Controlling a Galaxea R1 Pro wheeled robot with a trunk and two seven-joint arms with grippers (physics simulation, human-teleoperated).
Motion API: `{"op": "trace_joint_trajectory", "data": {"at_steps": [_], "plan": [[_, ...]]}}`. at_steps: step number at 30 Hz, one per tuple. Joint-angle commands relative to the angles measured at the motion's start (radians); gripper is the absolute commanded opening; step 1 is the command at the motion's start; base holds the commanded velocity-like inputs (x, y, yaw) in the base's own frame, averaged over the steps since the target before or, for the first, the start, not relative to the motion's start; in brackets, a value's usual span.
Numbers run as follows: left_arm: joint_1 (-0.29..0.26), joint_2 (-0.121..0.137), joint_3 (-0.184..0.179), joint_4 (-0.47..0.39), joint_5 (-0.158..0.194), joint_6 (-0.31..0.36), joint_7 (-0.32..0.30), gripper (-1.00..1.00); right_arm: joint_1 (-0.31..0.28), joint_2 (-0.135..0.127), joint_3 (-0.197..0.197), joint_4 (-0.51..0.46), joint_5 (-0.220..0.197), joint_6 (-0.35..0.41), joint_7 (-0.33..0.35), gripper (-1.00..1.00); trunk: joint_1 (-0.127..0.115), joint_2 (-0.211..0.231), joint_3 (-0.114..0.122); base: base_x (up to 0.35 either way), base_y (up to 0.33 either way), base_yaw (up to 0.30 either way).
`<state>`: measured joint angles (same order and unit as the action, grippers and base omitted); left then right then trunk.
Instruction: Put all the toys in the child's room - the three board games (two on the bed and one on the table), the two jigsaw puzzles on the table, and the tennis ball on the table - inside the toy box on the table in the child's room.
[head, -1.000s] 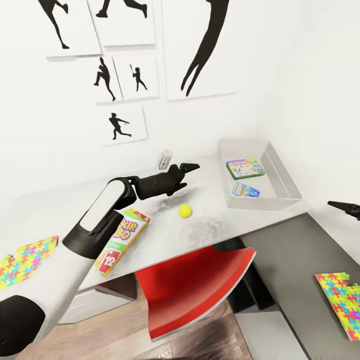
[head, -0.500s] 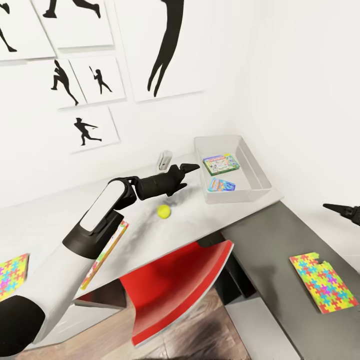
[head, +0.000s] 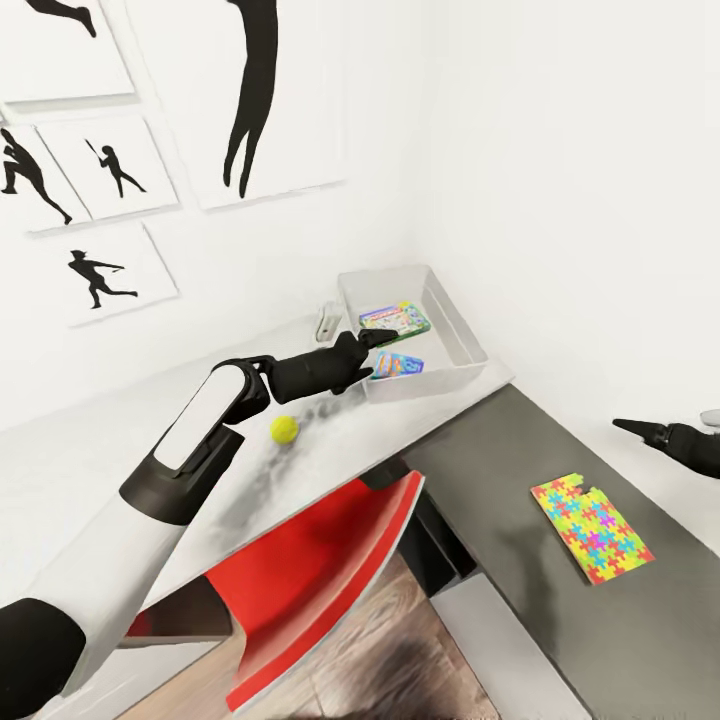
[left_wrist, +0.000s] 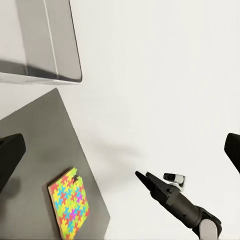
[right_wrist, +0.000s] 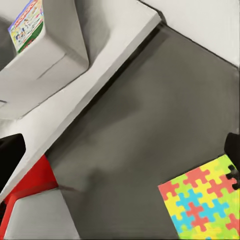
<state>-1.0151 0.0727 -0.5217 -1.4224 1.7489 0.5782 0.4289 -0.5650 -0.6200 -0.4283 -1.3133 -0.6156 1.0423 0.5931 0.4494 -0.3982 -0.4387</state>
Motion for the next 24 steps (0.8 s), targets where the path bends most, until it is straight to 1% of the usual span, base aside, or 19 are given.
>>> {"op": "trace_joint_trajectory", "data": {"at_steps": [1, 5, 8, 20, 22, 23, 24], "plan": [[0.003, 0.003, 0.001, -0.007, 0.011, -0.002, 0.011, 1.0, -0.003, 0.007, 0.008, 0.01, 0.007, 0.005, 0.005, 1.0, 0.001, -0.002, -0.002, 0.0, 0.0, -0.281], [0.011, 0.007, 0.005, -0.014, 0.011, -0.001, 0.016, 1.0, -0.007, 0.021, 0.033, 0.035, 0.008, 0.005, 0.0, 1.0, 0.001, -0.002, -0.002, 0.0, 0.0, -0.281], [0.015, 0.009, 0.007, -0.015, 0.011, 0.0, 0.018, 1.0, -0.013, 0.029, 0.044, 0.054, 0.009, 0.005, -0.004, 1.0, 0.001, -0.002, -0.002, 0.0, 0.0, -0.282], [0.019, 0.01, 0.008, -0.011, 0.006, 0.0, 0.021, 1.0, -0.042, 0.056, 0.065, 0.139, 0.01, 0.005, -0.037, 1.0, 0.001, -0.002, -0.004, 0.0, 0.0, -0.267], [0.019, 0.01, 0.008, -0.003, -0.005, 0.002, 0.021, 1.0, -0.051, 0.072, 0.072, 0.158, 0.011, 0.005, -0.052, 1.0, 0.001, -0.002, -0.004, 0.0, 0.0, -0.16], [0.019, 0.01, 0.008, -0.003, -0.005, 0.002, 0.021, 1.0, -0.051, 0.072, 0.072, 0.158, 0.011, 0.005, -0.052, 1.0, 0.001, -0.002, -0.004, 0.0, 0.0, -0.143], [0.02, 0.011, 0.008, 0.002, -0.013, 0.003, 0.021, 1.0, -0.054, 0.081, 0.076, 0.166, 0.011, 0.005, -0.059, 1.0, 0.001, -0.002, -0.004, 0.0, 0.0, -0.114]]}}
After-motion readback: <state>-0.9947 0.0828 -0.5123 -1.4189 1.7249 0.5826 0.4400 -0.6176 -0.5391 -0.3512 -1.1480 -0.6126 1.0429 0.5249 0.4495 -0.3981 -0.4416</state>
